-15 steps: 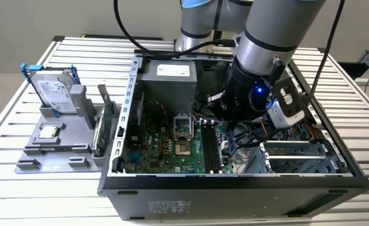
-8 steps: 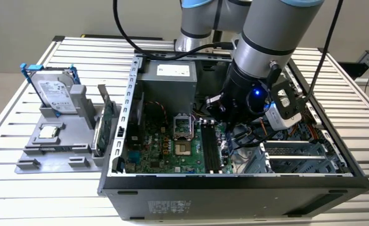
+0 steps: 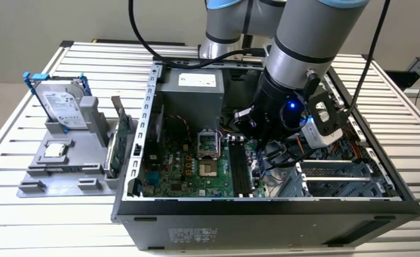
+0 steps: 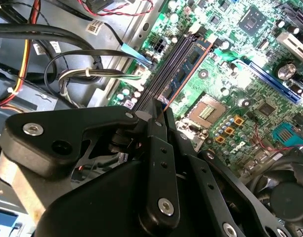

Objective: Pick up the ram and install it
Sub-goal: 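Insert the ram into the slot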

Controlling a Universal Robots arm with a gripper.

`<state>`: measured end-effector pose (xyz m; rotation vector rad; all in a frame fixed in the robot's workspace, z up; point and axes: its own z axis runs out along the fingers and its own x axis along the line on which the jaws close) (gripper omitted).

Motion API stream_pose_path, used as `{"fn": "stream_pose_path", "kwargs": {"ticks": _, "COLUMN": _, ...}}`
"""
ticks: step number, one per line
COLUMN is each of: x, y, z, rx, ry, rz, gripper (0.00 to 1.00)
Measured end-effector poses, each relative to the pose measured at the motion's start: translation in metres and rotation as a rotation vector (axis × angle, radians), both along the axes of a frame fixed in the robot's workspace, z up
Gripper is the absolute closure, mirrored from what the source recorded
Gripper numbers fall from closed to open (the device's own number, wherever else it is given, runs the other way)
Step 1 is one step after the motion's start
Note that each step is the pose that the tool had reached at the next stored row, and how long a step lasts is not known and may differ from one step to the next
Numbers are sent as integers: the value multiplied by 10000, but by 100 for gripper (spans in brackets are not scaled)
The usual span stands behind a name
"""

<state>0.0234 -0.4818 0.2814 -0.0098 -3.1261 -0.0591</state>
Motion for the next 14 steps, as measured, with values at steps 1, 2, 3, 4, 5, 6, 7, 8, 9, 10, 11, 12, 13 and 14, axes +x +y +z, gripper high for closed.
{"fn": "stream_pose_path", "kwargs": {"ticks": 1, "x": 0, "y": 0, "z": -4, "rx": 2, "ry": 0, "rz": 0, "gripper": 100}}
{"fn": "stream_pose_path", "kwargs": {"ticks": 2, "x": 0, "y": 0, "z": -9, "rx": 2, "ry": 0, "rz": 0, "gripper": 100}}
{"fn": "stream_pose_path", "kwargs": {"ticks": 3, "x": 0, "y": 0, "z": -16, "rx": -1, "ry": 0, "rz": 0, "gripper": 100}}
{"fn": "stream_pose_path", "kwargs": {"ticks": 4, "x": 0, "y": 1, "z": -25, "rx": -1, "ry": -3, "rz": 6, "gripper": 100}}
{"fn": "stream_pose_path", "kwargs": {"ticks": 5, "x": -1, "y": 1, "z": -33, "rx": -2, "ry": -8, "rz": 20, "gripper": 100}}
{"fn": "stream_pose_path", "kwargs": {"ticks": 6, "x": -1, "y": 2, "z": -43, "rx": 0, "ry": -13, "rz": 47, "gripper": 100}}
{"fn": "stream_pose_path", "kwargs": {"ticks": 7, "x": -2, "y": 2, "z": -51, "rx": -1, "ry": -16, "rz": 72, "gripper": 100}}
{"fn": "stream_pose_path", "kwargs": {"ticks": 8, "x": -2, "y": 2, "z": -61, "rx": -3, "ry": -21, "rz": 96, "gripper": 100}}
{"fn": "stream_pose_path", "kwargs": {"ticks": 9, "x": -2, "y": 3, "z": -71, "rx": -1, "ry": -26, "rz": 114, "gripper": 100}}
{"fn": "stream_pose_path", "kwargs": {"ticks": 10, "x": -2, "y": 3, "z": -82, "rx": -1, "ry": -32, "rz": 127, "gripper": 100}}
{"fn": "stream_pose_path", "kwargs": {"ticks": 11, "x": -3, "y": 4, "z": -91, "rx": -1, "ry": -34, "rz": 133, "gripper": 100}}
{"fn": "stream_pose_path", "kwargs": {"ticks": 12, "x": -2, "y": 4, "z": -99, "rx": -2, "ry": -35, "rz": 137, "gripper": 100}}
{"fn": "stream_pose_path", "kwargs": {"ticks": 13, "x": -2, "y": 4, "z": -108, "rx": -2, "ry": -35, "rz": 138, "gripper": 100}}
{"fn": "stream_pose_path", "kwargs": {"ticks": 14, "x": -2, "y": 5, "z": -119, "rx": -2, "ry": -36, "rz": 139, "gripper": 100}}
